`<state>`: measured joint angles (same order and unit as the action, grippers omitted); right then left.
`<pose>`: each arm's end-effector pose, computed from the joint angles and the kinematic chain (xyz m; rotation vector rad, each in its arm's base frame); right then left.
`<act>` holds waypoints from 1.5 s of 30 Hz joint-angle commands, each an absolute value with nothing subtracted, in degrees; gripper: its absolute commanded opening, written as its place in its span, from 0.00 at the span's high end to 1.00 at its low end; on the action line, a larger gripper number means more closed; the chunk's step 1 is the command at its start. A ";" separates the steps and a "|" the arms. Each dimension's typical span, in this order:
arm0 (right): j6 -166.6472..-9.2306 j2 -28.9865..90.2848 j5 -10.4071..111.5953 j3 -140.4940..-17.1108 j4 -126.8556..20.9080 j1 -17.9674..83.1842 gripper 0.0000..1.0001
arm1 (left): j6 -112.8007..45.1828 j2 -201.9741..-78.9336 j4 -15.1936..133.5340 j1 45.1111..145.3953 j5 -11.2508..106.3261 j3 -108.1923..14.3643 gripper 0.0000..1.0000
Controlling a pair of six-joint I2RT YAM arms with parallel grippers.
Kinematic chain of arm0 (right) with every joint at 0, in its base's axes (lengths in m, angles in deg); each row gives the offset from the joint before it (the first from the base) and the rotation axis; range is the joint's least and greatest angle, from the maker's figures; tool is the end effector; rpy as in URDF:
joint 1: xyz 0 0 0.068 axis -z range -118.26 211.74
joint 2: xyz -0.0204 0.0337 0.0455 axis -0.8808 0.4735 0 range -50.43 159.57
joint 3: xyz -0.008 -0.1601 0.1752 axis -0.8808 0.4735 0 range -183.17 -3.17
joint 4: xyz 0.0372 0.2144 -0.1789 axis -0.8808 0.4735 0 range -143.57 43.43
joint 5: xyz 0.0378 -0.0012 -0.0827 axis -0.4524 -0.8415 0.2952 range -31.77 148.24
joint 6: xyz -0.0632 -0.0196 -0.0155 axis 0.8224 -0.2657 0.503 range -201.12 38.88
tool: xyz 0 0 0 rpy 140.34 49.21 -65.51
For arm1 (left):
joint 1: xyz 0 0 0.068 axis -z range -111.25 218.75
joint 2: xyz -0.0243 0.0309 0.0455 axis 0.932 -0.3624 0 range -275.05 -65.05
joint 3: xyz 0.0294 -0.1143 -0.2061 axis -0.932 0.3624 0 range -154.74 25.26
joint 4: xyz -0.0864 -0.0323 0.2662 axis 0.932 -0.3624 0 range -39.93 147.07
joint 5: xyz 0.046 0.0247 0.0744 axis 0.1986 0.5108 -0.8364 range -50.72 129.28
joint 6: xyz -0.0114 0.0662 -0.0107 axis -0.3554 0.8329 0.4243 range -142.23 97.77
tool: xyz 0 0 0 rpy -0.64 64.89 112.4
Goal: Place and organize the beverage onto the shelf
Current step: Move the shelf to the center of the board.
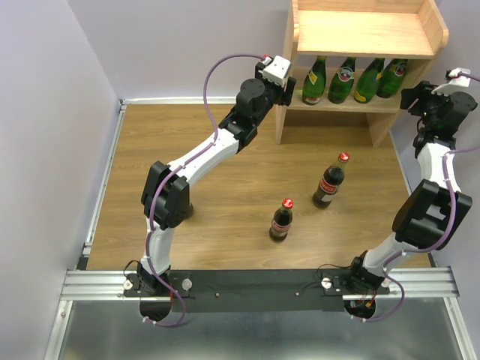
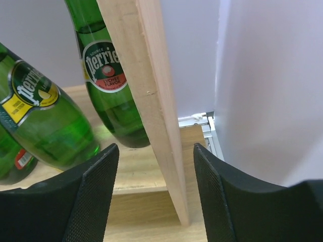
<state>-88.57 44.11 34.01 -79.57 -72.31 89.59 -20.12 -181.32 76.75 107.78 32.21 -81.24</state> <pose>0.3940 -0.1828 0.3154 0.1474 1.5543 0.0491 0.4079 -0.3221 0.3532 0.3984 1.3566 -0.4487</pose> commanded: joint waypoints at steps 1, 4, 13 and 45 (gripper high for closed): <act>-87.98 46.33 36.09 -79.81 -77.91 88.63 0.36 | -20.73 -182.47 77.99 107.87 31.63 -83.73 0.26; -87.45 47.21 36.18 -80.25 -78.97 88.19 0.44 | -20.82 -182.65 77.90 107.87 31.28 -83.91 0.26; -84.20 47.30 36.44 -78.84 -82.57 87.05 0.64 | -21.35 -183.43 77.98 107.95 31.01 -84.78 0.26; -86.31 45.72 36.35 -74.27 -88.29 86.43 0.97 | -25.13 -188.62 79.74 107.87 26.71 -87.95 0.45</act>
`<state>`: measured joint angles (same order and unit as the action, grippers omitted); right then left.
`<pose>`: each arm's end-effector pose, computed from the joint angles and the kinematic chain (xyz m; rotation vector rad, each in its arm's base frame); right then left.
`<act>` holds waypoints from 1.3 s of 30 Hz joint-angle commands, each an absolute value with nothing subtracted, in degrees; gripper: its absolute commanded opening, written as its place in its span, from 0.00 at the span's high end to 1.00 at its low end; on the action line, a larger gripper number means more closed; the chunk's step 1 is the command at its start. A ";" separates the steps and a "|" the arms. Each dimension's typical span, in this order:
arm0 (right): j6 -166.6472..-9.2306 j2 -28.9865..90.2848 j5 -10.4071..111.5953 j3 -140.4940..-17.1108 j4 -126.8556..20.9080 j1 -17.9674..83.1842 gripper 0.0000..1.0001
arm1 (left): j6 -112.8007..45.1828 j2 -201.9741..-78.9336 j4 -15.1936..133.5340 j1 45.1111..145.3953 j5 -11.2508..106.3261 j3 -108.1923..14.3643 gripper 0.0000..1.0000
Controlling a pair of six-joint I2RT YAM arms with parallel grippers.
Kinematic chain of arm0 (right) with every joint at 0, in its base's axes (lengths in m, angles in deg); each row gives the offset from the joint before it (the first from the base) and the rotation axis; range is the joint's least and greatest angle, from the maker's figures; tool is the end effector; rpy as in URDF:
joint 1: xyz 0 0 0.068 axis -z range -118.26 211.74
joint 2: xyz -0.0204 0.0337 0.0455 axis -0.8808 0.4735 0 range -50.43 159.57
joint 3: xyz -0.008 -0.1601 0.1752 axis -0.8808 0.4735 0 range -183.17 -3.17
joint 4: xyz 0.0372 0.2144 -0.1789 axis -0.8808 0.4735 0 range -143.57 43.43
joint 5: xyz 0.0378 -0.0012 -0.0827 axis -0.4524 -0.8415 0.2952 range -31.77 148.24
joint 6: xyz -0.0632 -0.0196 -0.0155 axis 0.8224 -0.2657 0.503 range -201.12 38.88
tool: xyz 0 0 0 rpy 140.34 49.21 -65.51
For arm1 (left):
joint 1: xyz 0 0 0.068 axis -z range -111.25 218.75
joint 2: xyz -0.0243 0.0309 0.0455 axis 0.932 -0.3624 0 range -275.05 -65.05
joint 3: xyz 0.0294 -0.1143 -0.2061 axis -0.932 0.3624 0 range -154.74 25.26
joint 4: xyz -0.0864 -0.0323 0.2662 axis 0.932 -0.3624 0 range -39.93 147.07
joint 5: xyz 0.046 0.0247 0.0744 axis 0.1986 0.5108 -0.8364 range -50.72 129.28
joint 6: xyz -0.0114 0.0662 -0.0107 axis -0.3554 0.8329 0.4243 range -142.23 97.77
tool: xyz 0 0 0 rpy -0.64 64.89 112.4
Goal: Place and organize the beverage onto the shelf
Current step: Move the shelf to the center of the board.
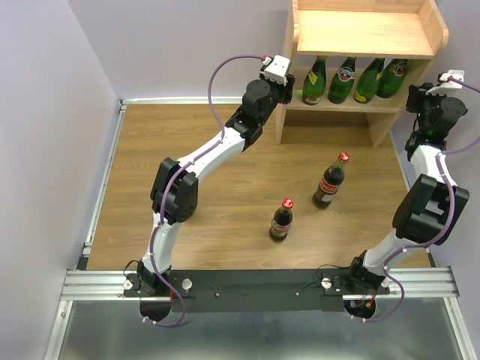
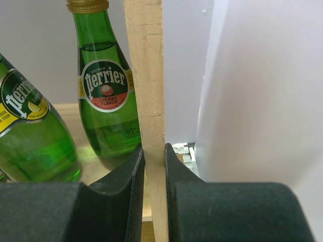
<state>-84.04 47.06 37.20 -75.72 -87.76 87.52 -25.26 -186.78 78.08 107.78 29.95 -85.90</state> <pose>0.4047 -0.1737 0.3010 0.0505 1.4195 -0.0711 0.4237 -0.3321 0.3400 0.3027 1.3762 -0.4976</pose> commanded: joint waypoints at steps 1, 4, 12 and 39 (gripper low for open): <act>-86.40 45.72 36.35 -74.27 -88.29 86.35 0.97 | -24.96 -189.23 79.66 107.95 26.45 -88.56 0.45; -86.66 45.72 36.61 -74.36 -88.46 86.17 0.98 | -24.52 -190.46 79.65 108.04 26.00 -90.05 0.47; -86.84 45.37 36.44 -74.18 -88.73 85.99 0.99 | -23.99 -191.87 79.57 108.48 26.80 -91.90 0.72; -87.36 42.38 35.82 -72.07 -89.60 85.55 0.99 | -23.72 -185.20 83.61 108.66 28.55 -85.05 0.96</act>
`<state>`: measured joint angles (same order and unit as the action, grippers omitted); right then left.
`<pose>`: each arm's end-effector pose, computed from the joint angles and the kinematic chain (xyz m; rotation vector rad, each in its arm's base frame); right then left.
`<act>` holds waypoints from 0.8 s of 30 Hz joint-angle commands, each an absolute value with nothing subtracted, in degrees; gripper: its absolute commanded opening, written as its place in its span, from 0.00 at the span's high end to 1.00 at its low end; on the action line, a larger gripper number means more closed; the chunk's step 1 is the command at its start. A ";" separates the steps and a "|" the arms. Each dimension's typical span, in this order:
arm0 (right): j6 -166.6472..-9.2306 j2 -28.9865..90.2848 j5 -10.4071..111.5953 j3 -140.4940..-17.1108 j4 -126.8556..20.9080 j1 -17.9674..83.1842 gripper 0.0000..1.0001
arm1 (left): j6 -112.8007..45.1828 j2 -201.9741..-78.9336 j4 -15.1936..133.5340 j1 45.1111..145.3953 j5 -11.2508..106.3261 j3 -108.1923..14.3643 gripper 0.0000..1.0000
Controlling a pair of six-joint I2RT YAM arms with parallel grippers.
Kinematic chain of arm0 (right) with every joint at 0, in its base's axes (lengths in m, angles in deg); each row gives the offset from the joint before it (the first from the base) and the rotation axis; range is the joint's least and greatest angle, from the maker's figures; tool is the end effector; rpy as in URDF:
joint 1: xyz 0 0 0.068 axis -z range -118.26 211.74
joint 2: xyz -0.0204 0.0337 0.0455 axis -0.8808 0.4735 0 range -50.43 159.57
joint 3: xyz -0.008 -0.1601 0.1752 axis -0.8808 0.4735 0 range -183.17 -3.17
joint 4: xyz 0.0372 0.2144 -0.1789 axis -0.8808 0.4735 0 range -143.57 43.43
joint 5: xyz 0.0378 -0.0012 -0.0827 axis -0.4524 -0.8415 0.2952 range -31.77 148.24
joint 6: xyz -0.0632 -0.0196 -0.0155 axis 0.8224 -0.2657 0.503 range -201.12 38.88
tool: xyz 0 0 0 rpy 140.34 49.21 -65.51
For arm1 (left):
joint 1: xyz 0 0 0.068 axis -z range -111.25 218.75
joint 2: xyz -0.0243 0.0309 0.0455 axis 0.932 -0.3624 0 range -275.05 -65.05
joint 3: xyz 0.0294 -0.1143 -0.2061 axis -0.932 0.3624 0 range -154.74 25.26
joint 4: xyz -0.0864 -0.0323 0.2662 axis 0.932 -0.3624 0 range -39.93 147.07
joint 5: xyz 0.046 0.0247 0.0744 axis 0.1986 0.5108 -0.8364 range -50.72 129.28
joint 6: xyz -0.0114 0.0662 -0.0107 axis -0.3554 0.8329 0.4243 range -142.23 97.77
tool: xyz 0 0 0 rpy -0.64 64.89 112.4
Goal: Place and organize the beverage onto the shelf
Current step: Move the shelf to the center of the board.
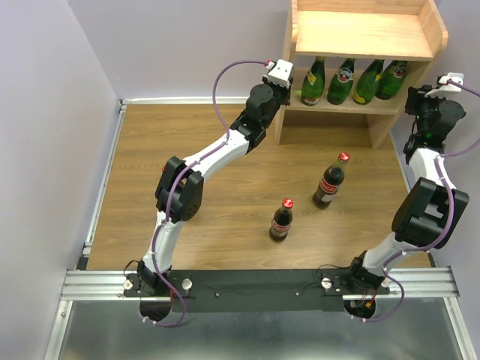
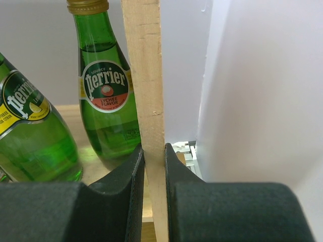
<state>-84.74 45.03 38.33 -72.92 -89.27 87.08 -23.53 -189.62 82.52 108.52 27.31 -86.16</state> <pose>0.3977 -0.1678 0.3000 0.0656 1.4056 -0.0720 0.4274 -0.3410 0.3256 0.2818 1.3466 -0.4602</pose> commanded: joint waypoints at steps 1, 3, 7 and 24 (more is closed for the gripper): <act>-87.54 42.29 35.74 -71.99 -89.60 85.55 1.00 | -23.64 -184.85 83.70 108.66 28.64 -84.79 0.96; -87.54 42.03 35.74 -71.72 -89.60 85.55 0.99 | -23.64 -184.49 83.96 108.74 28.73 -84.35 0.96; -87.89 41.33 35.65 -71.11 -89.60 85.47 0.99 | -23.55 -183.44 84.75 108.83 28.99 -83.03 0.97; -88.16 36.67 35.74 -67.07 -88.73 85.20 0.99 | -24.16 -178.43 88.00 109.53 29.08 -74.59 0.97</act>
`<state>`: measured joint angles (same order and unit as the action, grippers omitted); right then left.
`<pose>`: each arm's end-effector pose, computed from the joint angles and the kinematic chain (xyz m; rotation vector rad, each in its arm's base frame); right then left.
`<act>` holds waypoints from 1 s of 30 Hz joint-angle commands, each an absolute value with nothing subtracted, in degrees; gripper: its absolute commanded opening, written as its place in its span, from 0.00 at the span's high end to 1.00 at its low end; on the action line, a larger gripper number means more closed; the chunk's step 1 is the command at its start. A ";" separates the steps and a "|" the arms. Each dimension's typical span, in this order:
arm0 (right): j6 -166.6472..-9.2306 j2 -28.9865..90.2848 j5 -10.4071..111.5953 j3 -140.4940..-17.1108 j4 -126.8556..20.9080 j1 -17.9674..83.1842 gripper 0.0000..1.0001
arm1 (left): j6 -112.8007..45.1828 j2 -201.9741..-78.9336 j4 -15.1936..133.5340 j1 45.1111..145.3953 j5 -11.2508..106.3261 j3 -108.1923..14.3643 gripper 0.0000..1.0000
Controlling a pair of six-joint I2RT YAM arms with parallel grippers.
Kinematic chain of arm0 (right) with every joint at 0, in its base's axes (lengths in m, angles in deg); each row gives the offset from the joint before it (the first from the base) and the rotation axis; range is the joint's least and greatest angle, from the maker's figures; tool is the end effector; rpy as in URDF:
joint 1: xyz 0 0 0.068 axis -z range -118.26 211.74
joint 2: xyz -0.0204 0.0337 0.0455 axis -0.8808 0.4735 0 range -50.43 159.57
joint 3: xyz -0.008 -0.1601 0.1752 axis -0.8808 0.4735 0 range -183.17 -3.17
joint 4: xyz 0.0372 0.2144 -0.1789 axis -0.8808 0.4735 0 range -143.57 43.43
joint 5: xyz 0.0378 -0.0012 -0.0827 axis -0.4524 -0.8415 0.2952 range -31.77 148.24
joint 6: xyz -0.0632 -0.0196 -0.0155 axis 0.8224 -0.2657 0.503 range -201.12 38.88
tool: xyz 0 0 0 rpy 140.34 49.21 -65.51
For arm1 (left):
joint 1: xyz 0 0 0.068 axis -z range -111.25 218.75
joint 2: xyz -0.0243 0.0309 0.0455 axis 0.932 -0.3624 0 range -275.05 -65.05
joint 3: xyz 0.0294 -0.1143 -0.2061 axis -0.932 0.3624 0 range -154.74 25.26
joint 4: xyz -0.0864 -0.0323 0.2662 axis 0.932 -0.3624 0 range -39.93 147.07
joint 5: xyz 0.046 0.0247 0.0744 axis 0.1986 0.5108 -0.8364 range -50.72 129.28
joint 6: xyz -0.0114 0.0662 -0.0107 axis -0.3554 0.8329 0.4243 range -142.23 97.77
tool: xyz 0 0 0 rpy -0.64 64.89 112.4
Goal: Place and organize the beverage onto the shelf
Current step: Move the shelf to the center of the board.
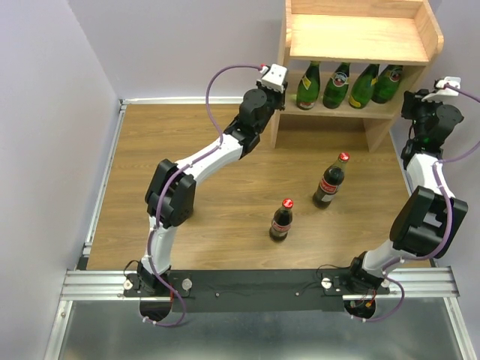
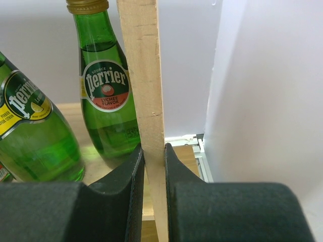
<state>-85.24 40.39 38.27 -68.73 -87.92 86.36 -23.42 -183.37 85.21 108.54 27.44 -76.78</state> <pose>0.3838 -0.1554 0.3011 0.0672 1.4202 -0.0496 0.4107 -0.3275 0.3226 0.2881 1.3528 -0.4583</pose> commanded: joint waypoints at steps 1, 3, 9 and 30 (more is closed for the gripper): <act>-88.07 36.32 35.65 -66.46 -88.73 85.20 0.99 | -24.25 -177.73 88.18 109.53 29.08 -74.15 0.97; -87.98 35.62 35.65 -66.01 -88.55 85.20 0.99 | -24.43 -177.20 88.62 109.53 29.08 -72.92 0.97; -88.24 33.95 35.82 -64.52 -88.11 85.20 1.00 | -24.69 -175.70 89.50 109.80 28.99 -70.55 0.97; -88.33 29.46 36.44 -60.83 -86.09 85.20 1.00 | -24.95 -170.96 91.60 110.85 28.29 -64.40 0.97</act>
<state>-85.40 32.50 38.23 -61.87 -86.19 86.01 -23.55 -175.81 88.07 109.07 27.09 -66.01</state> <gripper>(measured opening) 0.226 0.326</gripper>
